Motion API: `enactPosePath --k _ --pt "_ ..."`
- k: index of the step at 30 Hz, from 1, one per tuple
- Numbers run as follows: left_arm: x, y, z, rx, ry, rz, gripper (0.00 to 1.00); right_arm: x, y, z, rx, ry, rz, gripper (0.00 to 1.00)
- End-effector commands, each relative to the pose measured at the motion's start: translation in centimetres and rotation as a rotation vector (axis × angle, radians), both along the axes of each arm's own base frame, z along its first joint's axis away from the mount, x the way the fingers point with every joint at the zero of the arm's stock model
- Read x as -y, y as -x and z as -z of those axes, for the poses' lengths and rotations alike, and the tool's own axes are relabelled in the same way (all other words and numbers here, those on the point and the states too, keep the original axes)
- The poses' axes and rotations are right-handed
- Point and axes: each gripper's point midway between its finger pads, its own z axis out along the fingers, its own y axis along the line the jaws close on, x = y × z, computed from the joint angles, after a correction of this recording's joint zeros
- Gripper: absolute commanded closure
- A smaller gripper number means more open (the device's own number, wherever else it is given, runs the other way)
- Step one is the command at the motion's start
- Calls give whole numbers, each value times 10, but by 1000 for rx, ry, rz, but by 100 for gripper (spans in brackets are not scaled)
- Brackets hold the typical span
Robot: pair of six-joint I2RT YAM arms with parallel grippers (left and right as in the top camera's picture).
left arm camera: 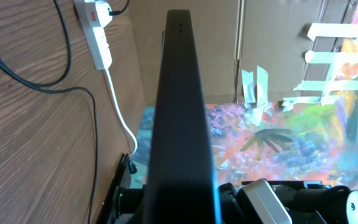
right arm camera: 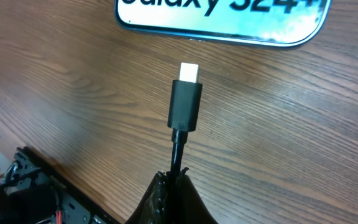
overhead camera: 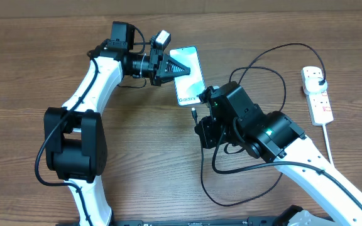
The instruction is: Plug charger to phone and switch on socket
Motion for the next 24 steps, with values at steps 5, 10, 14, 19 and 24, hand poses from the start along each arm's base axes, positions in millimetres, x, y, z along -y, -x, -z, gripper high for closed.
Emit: enactPosePath --k 5,10,14,19,24 --pt "0 1 -12 36 24 9 96 5 -6 -1 46 32 10 96" --pt "0 2 -12 10 20 9 96 3 -8 -3 59 22 9 96" --pt "-1 3 -11 -10 16 8 96 2 -9 -4 61 19 10 96" --pt "-1 3 -11 -25 12 7 96 2 -9 -4 62 20 10 96" --pt "0 4 -10 -58 6 8 96 1 -10 -5 68 14 10 96"
